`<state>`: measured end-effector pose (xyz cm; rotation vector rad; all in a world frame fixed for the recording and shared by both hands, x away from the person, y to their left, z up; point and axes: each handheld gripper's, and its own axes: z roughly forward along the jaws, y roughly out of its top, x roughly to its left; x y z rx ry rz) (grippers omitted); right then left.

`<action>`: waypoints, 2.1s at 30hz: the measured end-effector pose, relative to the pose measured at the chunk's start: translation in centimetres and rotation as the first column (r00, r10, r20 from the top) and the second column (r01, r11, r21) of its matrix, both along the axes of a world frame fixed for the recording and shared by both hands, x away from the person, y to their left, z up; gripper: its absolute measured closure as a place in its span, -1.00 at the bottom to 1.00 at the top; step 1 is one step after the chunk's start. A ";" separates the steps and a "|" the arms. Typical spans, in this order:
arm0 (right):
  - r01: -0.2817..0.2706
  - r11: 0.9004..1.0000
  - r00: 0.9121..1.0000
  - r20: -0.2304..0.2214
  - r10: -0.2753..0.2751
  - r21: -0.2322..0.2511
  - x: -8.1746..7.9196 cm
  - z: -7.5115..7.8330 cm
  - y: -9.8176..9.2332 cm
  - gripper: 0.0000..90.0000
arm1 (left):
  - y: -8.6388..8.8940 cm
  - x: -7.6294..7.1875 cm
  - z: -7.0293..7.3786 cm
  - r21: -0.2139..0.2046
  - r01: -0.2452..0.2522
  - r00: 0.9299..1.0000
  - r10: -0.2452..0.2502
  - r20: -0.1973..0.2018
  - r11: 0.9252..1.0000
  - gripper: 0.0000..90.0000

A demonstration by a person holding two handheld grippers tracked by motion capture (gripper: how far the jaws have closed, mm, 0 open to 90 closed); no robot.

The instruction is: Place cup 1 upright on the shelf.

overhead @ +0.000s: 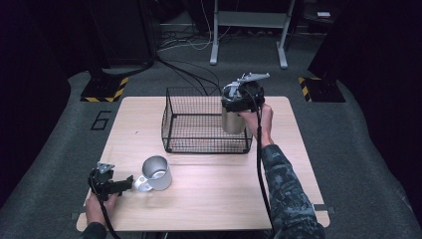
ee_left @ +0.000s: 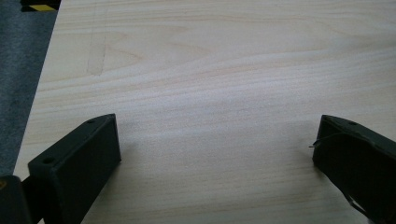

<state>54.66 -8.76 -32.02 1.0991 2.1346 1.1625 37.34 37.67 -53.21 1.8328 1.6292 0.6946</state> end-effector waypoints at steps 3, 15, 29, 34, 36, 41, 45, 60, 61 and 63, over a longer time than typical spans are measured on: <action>0.003 1.000 1.000 -0.012 -0.003 -0.003 0.3 -0.3 0.0 -0.92 | 0.0 0.0 0.0 0.000 0.000 1.000 0.000 0.000 1.000 -0.99; 0.006 0.999 0.998 -0.069 -0.008 -0.038 1.4 -2.5 0.8 -0.92 | 0.0 0.0 0.0 0.000 0.000 1.000 0.000 0.000 1.000 -0.99; 0.012 0.999 0.994 -0.111 -0.018 -0.052 1.7 -4.2 1.6 -0.93 | 0.0 0.0 0.0 0.001 0.001 1.000 -0.001 0.000 1.000 -0.99; 0.011 0.998 0.993 -0.120 -0.019 -0.066 1.9 -4.8 1.7 -0.93 | 0.0 0.0 0.0 0.000 0.000 1.000 0.000 0.000 1.000 -0.99; 0.012 0.998 0.992 -0.126 -0.021 -0.067 2.0 -5.0 1.8 -0.93 | 0.0 0.0 0.0 0.000 0.000 1.000 0.000 0.000 1.000 -0.99; 0.023 0.997 0.990 -0.136 -0.032 -0.071 2.1 -5.6 2.0 -0.93 | 0.0 0.0 0.0 0.000 0.000 1.000 0.000 0.000 1.000 -0.99; 0.023 0.997 0.990 -0.139 -0.032 -0.068 2.2 -5.9 1.9 -0.93 | 0.0 0.0 0.0 0.000 0.000 1.000 0.000 0.000 1.000 -0.99; 0.019 0.998 0.986 -0.166 -0.029 -0.061 2.3 -6.4 2.2 -0.93 | 0.0 0.0 0.0 0.000 0.000 1.000 0.000 0.001 1.000 -0.99; 0.017 0.998 0.986 -0.167 -0.027 -0.063 2.3 -6.5 2.2 -0.93 | 0.0 0.0 0.0 0.002 0.001 1.000 -0.001 0.003 1.000 -0.99; 0.019 0.998 0.985 -0.170 -0.030 -0.068 2.3 -6.7 2.3 -0.93 | 0.0 0.0 0.0 0.000 0.000 1.000 0.000 0.000 1.000 -0.99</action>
